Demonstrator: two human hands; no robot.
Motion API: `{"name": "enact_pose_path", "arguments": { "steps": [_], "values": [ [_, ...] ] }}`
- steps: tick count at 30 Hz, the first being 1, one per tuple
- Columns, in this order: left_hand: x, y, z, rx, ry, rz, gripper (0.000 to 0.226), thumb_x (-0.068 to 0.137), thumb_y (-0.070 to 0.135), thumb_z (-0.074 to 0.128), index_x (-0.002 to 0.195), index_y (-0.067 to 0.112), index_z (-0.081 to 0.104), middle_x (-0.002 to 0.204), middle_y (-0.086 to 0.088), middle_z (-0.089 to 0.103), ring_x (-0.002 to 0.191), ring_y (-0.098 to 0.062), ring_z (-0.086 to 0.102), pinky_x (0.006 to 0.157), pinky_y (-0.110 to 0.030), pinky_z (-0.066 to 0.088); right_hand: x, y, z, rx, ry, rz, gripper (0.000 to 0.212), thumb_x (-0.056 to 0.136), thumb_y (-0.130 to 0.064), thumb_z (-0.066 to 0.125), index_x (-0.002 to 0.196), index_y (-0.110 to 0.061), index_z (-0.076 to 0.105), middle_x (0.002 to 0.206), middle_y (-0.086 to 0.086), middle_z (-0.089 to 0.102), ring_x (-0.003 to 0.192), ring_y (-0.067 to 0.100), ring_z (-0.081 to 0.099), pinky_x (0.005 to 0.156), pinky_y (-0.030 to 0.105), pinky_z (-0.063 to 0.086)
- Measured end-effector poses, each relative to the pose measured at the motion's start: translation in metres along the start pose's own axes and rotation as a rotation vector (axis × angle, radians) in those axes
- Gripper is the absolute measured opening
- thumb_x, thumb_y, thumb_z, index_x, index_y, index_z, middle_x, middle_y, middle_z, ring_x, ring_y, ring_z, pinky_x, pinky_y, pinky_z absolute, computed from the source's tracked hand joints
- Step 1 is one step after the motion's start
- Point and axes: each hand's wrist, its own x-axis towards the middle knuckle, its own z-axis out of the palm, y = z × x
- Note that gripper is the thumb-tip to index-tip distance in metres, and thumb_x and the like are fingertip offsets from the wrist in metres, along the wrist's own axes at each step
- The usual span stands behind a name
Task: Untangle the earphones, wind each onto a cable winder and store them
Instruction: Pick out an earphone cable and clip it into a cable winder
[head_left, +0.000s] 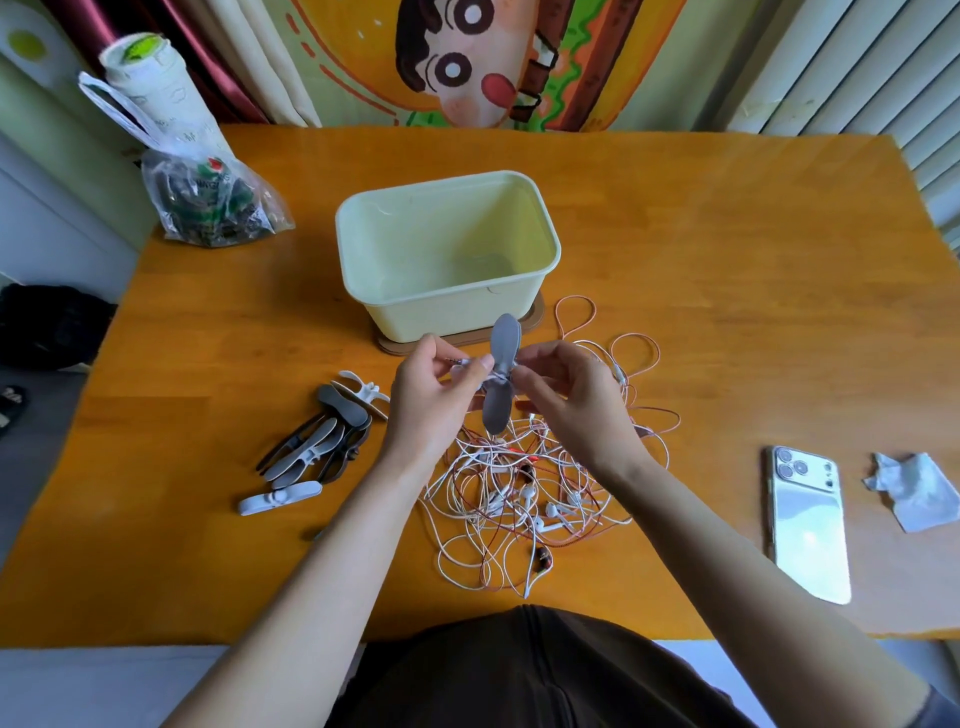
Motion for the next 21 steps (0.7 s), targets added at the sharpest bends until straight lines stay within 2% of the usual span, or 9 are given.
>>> {"name": "enact_pose_path", "arguments": {
  "steps": [2,7,11,15,18,21],
  "values": [
    [0.003,-0.001,0.000,0.024,0.019,0.011,0.018,0.085,0.019,0.071,0.083,0.020,0.052,0.089,-0.010,0.068,0.086,-0.019,0.069,0.073,-0.040,0.059,0.001,0.000,0.002,-0.026,0.001,-0.007,0.022,0.086,-0.021,0.067,0.104,-0.014,0.060,0.101,0.001,0.069,0.089,0.013,0.068,0.073,0.033,0.059],
    [0.003,0.003,0.000,-0.124,-0.015,-0.088,0.019,0.087,0.006,0.066,0.086,0.016,0.049,0.089,-0.010,0.068,0.080,-0.015,0.071,0.063,-0.026,0.057,0.003,0.000,0.002,0.029,-0.002,0.074,0.038,0.078,-0.021,0.075,0.106,-0.016,0.050,0.101,0.004,0.068,0.089,0.017,0.068,0.073,0.034,0.059],
    [0.005,0.006,-0.003,-0.258,-0.078,-0.232,0.017,0.088,0.000,0.061,0.080,0.013,0.053,0.084,-0.008,0.066,0.080,-0.016,0.068,0.059,-0.024,0.054,0.003,-0.002,0.001,0.147,-0.036,0.120,0.036,0.078,-0.014,0.075,0.102,-0.015,0.048,0.099,0.011,0.069,0.088,0.024,0.070,0.073,0.037,0.059],
    [0.006,0.011,-0.006,-0.400,-0.144,-0.341,0.019,0.091,-0.001,0.054,0.078,0.012,0.049,0.078,-0.008,0.067,0.070,-0.014,0.065,0.054,-0.022,0.051,0.002,-0.006,0.002,0.205,-0.050,0.113,0.029,0.081,-0.007,0.071,0.101,-0.012,0.050,0.093,0.012,0.068,0.083,0.022,0.070,0.067,0.030,0.059],
    [0.003,0.010,-0.005,-0.367,-0.135,-0.323,0.016,0.092,0.002,0.056,0.080,0.012,0.050,0.086,-0.010,0.066,0.077,-0.017,0.066,0.055,-0.020,0.051,0.001,-0.009,0.001,0.125,-0.085,0.061,0.029,0.083,-0.010,0.069,0.106,-0.010,0.052,0.093,0.005,0.067,0.081,0.017,0.070,0.065,0.026,0.058],
    [0.002,0.007,-0.004,-0.265,-0.096,-0.241,0.010,0.091,0.008,0.061,0.084,0.012,0.055,0.088,-0.008,0.067,0.087,-0.019,0.068,0.062,-0.023,0.054,-0.002,-0.009,0.002,0.034,-0.093,0.028,0.033,0.083,-0.021,0.069,0.110,-0.014,0.052,0.103,-0.002,0.065,0.089,0.014,0.067,0.070,0.027,0.058]
  ]
}}
